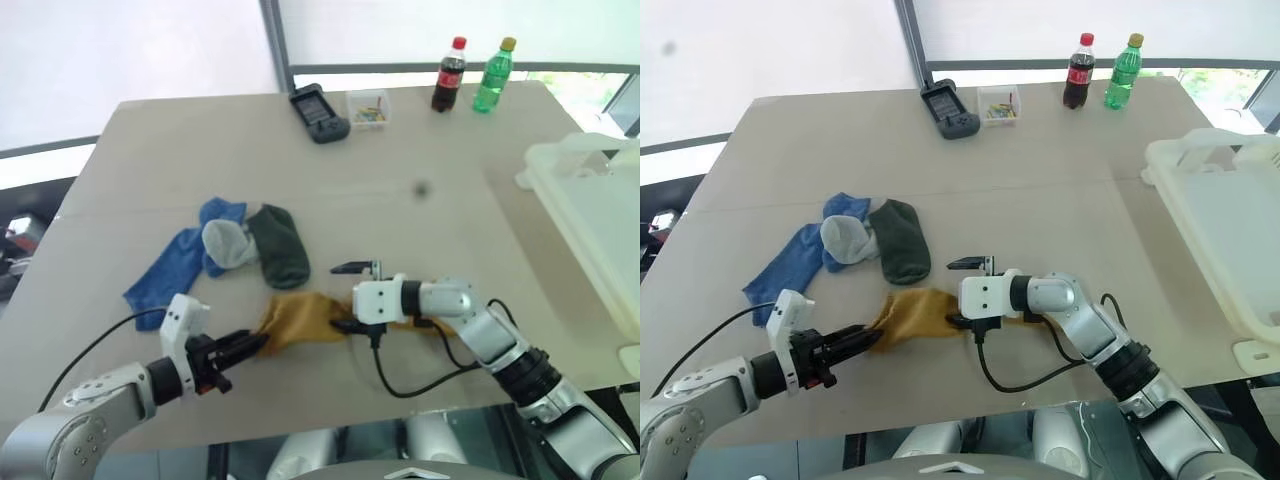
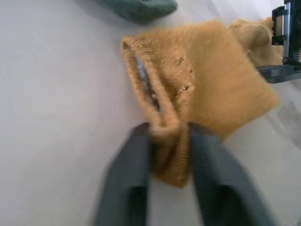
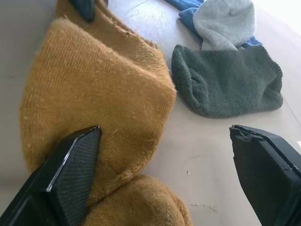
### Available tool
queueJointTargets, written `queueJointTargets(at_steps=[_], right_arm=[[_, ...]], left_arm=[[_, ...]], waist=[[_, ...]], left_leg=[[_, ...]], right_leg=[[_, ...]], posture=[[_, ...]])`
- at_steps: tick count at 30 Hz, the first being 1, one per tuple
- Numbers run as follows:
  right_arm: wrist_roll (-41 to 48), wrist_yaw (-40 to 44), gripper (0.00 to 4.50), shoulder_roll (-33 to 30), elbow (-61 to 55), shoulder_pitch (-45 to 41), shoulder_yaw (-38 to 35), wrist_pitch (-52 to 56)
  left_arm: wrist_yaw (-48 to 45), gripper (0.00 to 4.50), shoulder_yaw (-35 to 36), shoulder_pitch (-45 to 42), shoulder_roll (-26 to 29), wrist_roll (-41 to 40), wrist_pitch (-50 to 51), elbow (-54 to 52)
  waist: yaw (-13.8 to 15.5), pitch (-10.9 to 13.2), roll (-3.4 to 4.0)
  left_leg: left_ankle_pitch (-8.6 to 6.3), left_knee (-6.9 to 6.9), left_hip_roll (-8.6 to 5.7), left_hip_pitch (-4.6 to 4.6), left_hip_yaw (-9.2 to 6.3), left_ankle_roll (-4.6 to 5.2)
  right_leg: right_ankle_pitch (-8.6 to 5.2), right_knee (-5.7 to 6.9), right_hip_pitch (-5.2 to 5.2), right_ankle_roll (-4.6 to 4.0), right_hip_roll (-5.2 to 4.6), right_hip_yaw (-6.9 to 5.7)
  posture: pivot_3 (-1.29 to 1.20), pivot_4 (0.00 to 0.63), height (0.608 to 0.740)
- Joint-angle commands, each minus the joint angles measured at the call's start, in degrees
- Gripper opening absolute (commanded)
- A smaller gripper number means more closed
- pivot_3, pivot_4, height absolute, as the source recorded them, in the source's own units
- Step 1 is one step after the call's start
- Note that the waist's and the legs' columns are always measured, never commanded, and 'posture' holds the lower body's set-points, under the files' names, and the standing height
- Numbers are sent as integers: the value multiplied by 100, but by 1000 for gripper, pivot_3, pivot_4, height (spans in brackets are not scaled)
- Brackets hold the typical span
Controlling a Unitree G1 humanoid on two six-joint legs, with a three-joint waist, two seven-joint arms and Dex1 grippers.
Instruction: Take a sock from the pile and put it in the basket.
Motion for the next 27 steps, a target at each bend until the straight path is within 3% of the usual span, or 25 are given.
queueJointTargets(at_steps=[1, 4, 8, 11, 17, 23, 27], right_arm=[[-108, -3, 4500, 43, 114, -2, 64, -84], [-101, -9, 4500, 115, 226, -36, 55, -145], [92, -23, 4500, 496, 439, -266, 18, -131], [36, -23, 4500, 888, 901, -667, 118, -359], [125, -134, 4500, 1643, 1674, -1387, 21, -680], [472, 65, 4500, 1158, 816, -849, -279, -375], [378, -120, 4500, 1341, 715, -1026, -233, -271]], left_arm=[[94, 197, 377, -72, -95, -745, 388, 31], [305, 197, 906, -127, -99, -2015, 879, 105], [989, 197, 1451, -58, 230, -4440, 989, 213], [1460, 197, 1547, 34, 502, -5433, 799, 204], [2194, 197, 1193, -387, 1010, -6132, 392, 53], [2832, 197, 310, -1236, 902, -6277, 33, 17], [2894, 197, 48, -1344, 997, -6196, 97, 122]], waist=[[-7, 0, 0], [-9, 0, -1], [-14, -1, -2], [-24, 2, 3], [1, 6, 9], [17, 2, 1], [-146, -4, -7]], left_leg=[[0, 0, 1, 0, 0, -1], [-2, 1, 7, 1, -1, -4], [-9, 16, 21, 3, -1, -17], [-15, 24, 39, 4, 2, -28], [-14, 25, 47, 2, 10, -34], [-16, 37, 32, -4, 16, -31], [-16, 32, 45, -2, 35, -32]], right_leg=[[0, 0, 0, 0, 1, 0], [0, 0, -1, 0, 11, 2], [1, 11, -2, -3, 26, 4], [8, 12, -2, -16, 40, 4], [13, 11, -7, -25, 49, 0], [18, 3, -5, -32, 40, -45], [20, 25, -32, -35, 40, -14]], posture=[[0, 150, 740], [0, 150, 740], [0, 150, 740], [0, 150, 740], [0, 150, 740], [0, 150, 740], [0, 150, 740]])
